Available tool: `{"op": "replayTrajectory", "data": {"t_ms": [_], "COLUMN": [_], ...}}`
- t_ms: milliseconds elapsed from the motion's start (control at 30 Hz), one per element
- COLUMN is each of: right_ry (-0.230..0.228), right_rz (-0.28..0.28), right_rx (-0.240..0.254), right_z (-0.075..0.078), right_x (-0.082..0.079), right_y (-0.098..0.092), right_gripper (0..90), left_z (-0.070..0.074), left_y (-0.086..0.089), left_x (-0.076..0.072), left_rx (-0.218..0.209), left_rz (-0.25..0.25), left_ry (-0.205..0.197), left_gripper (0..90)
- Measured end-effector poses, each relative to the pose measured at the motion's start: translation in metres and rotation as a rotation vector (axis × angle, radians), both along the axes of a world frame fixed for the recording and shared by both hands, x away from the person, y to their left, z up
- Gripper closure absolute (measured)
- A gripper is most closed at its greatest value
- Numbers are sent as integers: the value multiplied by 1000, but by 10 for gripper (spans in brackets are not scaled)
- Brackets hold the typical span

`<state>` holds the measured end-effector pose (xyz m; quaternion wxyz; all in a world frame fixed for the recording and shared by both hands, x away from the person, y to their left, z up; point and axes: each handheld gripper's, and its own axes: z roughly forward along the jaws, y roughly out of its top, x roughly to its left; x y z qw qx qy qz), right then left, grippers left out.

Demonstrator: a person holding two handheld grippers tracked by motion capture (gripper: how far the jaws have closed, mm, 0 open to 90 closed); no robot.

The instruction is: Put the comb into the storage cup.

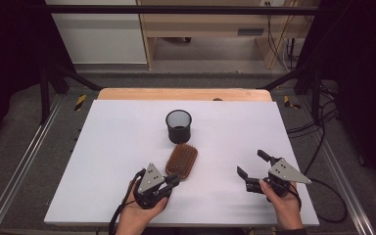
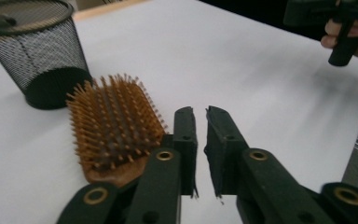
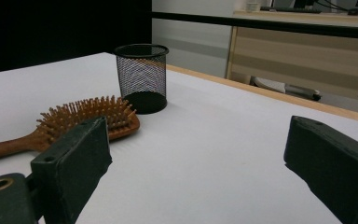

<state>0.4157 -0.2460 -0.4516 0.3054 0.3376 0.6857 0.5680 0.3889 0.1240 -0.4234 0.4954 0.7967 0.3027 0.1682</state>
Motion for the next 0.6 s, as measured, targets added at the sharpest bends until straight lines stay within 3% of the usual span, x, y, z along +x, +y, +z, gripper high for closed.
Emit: {"op": "replayTrajectory", "data": {"t_ms": [200,300,433,533,600], "right_ry": [-2,1,2,2,4], "right_rz": [6,5,7,15,17], "right_rx": [-6,-6,-5,-6,-6], "right_z": [0,0,0,0,0], "right_x": [-1,0,0,-1,-1], "right_y": [2,1,2,3,3], "right_gripper": [68,68,68,68,68], "left_z": [-21,-28,-39,-43,-46], "left_y": [-9,-11,-17,-20,-22], "left_x": [3,4,4,5,4], "left_rx": [60,76,139,131,152], "left_rz": [-24,-33,-54,-62,-58], "left_ry": [88,106,126,154,161], "left_gripper": [886,900,900,900,900]}}
